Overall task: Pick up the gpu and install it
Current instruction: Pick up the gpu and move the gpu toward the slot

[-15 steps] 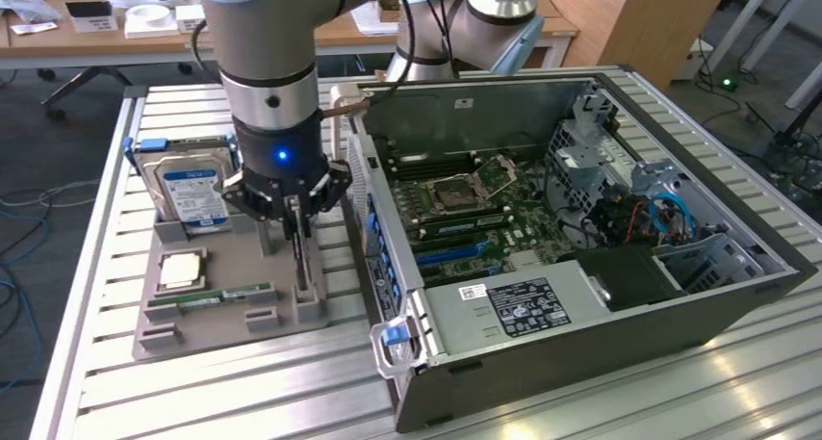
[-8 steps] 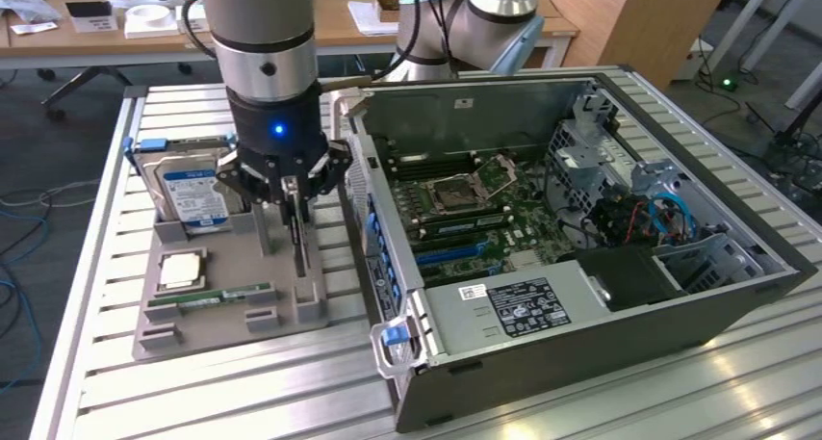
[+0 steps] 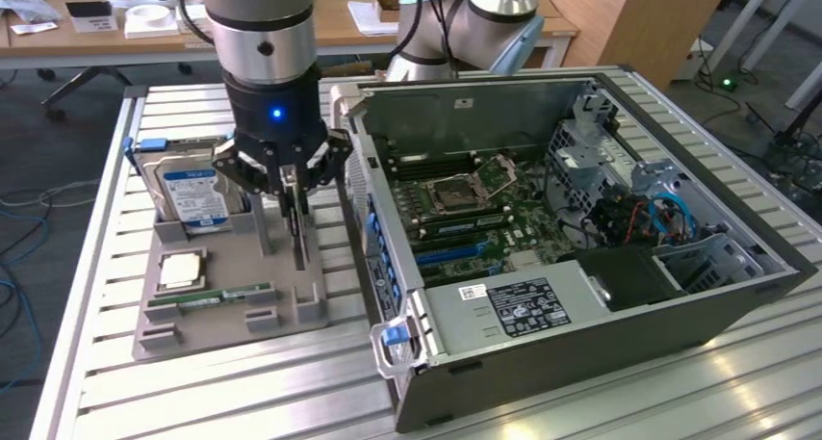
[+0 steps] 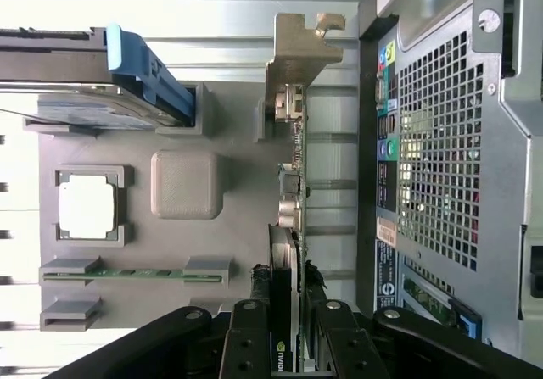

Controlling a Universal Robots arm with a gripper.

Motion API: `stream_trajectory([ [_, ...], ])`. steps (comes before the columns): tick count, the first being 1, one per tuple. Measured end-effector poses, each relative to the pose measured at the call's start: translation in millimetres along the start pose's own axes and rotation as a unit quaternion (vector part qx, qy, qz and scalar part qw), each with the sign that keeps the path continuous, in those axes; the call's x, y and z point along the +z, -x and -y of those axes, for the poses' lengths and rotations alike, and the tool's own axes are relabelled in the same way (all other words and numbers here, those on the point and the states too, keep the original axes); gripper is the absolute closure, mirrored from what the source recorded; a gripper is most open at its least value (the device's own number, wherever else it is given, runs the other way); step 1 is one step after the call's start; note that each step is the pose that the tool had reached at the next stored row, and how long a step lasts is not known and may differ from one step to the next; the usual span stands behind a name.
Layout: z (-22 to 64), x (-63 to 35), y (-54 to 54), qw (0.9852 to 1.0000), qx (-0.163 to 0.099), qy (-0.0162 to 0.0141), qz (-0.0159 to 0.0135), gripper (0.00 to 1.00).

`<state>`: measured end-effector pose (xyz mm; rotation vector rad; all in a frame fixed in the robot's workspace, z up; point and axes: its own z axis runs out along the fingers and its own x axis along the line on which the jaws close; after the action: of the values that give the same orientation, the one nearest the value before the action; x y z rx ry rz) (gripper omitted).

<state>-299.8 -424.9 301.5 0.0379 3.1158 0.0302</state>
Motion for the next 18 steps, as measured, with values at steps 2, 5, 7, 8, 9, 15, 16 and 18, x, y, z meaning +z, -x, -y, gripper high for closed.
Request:
stream_trajectory([
  [2,-0.3,-3.8,0.3,1.0000,0.000,-0.0024,0.0000,0.74],
  [5,-1.7,-8.1,0.7,1.0000,0.000,-0.0095,0.0002,0.74],
  [7,-2.5,-9.9,0.8,0.9999,0.000,-0.0136,0.0004,0.74],
  [8,-3.1,-11.2,0.8,0.9999,0.000,-0.0156,0.0004,0.74],
  [9,-3.7,-12.3,0.8,0.9999,0.000,-0.0171,0.0004,0.74],
  [15,-7.6,-15.9,0.8,0.9997,0.000,-0.0239,0.0006,0.74],
  [16,-8.2,-16.7,0.8,0.9997,0.000,-0.0254,0.0006,0.74],
  [18,-8.9,-18.7,0.9,0.9996,0.000,-0.0288,0.0006,0.74],
])
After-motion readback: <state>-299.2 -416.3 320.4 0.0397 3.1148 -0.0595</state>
